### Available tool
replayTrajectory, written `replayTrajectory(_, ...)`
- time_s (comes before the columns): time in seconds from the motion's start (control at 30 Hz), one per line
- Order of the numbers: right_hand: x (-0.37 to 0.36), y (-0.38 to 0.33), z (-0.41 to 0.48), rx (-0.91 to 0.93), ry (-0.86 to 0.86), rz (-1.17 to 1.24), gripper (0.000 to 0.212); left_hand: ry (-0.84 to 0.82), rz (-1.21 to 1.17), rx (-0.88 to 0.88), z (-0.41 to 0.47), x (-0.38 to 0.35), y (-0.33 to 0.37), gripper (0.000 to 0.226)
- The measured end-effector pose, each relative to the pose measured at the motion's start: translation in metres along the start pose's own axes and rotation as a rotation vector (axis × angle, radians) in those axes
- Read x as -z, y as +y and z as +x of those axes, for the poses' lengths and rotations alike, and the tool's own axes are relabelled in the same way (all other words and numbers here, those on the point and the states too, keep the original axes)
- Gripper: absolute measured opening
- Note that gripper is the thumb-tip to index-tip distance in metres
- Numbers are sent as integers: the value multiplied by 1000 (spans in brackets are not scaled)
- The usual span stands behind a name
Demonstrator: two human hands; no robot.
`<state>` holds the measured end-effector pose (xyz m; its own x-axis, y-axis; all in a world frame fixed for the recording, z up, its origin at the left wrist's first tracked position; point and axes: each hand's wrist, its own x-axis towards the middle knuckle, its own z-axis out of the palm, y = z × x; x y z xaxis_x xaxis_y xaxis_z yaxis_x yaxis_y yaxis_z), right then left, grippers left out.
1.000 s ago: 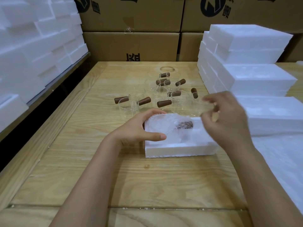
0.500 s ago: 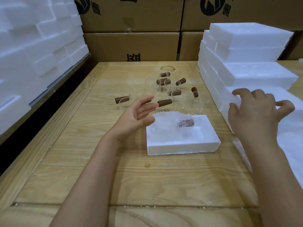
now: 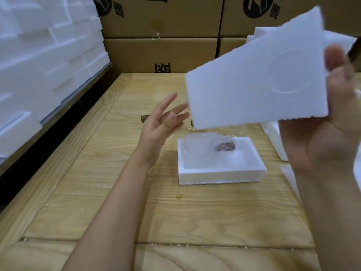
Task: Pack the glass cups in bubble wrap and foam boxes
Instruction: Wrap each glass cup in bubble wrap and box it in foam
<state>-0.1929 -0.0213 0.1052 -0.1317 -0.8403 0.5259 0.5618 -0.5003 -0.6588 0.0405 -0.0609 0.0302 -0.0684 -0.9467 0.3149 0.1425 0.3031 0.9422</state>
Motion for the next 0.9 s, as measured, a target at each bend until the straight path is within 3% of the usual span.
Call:
replayTrajectory(0.07, 4, 13, -2, -126, 77, 173, 21, -33, -27, 11, 0, -4, -1, 83)
replayTrajectory(0.13, 10, 23, -1, -202, 118, 190, 19, -34, -63, 18, 0, -5, 0, 85)
replayTrajectory(0.3, 29, 27, 3, -333, 201, -145, 37, 41, -86, -11, 0, 0, 5, 85)
replayTrajectory(0.37, 36, 25, 5, -377, 183, -349, 41, 43, -46, -8, 0, 5, 5, 90)
replayTrajectory(0.47, 48, 20, 7, -437, 126, -603, 19, -52, 53, 17, -1, 13, 4, 88)
replayTrajectory(0.63, 58, 22, 7, -526, 5, -733, 17, -152, 131, 76, -2, 18, 3, 69)
replayTrajectory(0.8, 67, 27, 8, -606, -29, -770, 12, -172, 152, 178, -4, 22, 3, 70)
replayTrajectory(0.9, 73, 29, 8, -676, -53, -789, 23, -183, 170, 205, -5, 22, 4, 72)
